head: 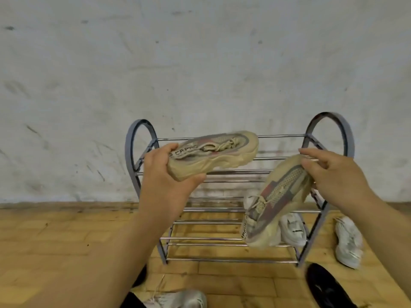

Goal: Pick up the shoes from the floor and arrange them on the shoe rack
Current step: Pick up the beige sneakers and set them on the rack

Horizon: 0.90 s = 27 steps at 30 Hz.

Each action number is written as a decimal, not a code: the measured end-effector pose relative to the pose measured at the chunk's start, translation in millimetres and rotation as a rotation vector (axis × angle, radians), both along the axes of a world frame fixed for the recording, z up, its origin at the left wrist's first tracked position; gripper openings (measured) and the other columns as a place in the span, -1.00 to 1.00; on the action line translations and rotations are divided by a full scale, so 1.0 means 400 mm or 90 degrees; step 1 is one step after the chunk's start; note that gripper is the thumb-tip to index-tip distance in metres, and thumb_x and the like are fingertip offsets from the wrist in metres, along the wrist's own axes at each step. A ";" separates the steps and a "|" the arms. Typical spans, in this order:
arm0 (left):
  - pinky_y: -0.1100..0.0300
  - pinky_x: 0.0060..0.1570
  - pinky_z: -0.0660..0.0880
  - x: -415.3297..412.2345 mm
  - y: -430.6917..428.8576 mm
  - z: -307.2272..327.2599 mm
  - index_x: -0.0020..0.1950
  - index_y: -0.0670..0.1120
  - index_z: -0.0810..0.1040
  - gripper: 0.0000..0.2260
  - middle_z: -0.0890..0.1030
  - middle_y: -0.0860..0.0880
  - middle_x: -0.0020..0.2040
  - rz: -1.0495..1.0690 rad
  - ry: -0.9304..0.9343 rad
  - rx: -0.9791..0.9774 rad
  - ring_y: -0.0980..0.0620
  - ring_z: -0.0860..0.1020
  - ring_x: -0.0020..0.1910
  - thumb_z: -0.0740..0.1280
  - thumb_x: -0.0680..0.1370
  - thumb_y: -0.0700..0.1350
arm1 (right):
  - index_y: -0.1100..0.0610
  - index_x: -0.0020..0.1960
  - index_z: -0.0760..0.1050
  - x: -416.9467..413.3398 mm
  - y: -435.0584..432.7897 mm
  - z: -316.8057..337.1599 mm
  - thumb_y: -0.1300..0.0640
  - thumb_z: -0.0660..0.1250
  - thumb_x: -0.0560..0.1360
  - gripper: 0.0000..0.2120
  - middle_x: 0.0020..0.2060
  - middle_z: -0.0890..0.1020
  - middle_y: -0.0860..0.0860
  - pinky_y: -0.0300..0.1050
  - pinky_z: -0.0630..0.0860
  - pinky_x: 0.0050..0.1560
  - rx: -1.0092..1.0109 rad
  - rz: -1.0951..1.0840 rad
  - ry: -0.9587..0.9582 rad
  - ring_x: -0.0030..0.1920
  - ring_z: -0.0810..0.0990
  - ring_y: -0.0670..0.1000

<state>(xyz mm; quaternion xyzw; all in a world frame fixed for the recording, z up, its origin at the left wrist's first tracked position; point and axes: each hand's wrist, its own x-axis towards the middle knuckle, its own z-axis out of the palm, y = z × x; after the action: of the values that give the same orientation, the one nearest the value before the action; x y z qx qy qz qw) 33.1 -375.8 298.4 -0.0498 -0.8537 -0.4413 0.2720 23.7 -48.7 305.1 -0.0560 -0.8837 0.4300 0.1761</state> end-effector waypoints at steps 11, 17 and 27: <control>-0.04 0.58 0.13 -0.166 0.150 -0.126 0.68 -0.07 -0.12 -0.06 0.16 -0.09 0.64 -0.059 -0.191 -0.191 -0.09 0.14 0.60 0.35 0.54 0.30 | -0.26 0.21 0.59 -0.043 -0.027 -0.043 0.01 0.32 0.65 -0.79 -0.03 0.73 -0.08 -0.13 0.61 -0.14 -0.149 0.051 -0.039 -0.09 0.70 -0.04; 0.17 0.45 0.16 -0.109 0.108 -0.049 0.66 0.23 -0.09 -0.18 0.16 0.10 0.55 -0.149 -0.162 -0.151 0.07 0.17 0.52 0.31 0.54 0.33 | -0.22 0.15 0.64 -0.076 -0.048 -0.046 0.03 0.35 0.64 -0.82 -0.13 0.75 -0.05 -0.13 0.56 -0.19 -0.266 0.058 -0.073 -0.31 0.64 -0.14; 0.18 0.41 0.38 -0.047 -0.016 -0.012 0.53 0.49 0.16 -0.35 0.42 0.33 0.43 -0.450 -0.303 -0.048 0.30 0.42 0.40 0.40 0.52 0.27 | -0.07 0.12 0.67 -0.110 -0.130 -0.019 0.16 0.30 0.67 -0.79 -0.28 0.68 -0.07 -0.28 0.44 -0.47 -0.543 0.094 -0.069 -0.37 0.52 -0.11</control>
<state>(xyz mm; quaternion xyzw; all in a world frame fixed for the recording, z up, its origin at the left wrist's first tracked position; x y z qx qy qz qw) 14.4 -382.1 293.6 -0.2460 -0.8388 -0.4748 -0.1024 -20.1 -100.8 297.5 -0.0827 -0.6369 0.7642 0.0590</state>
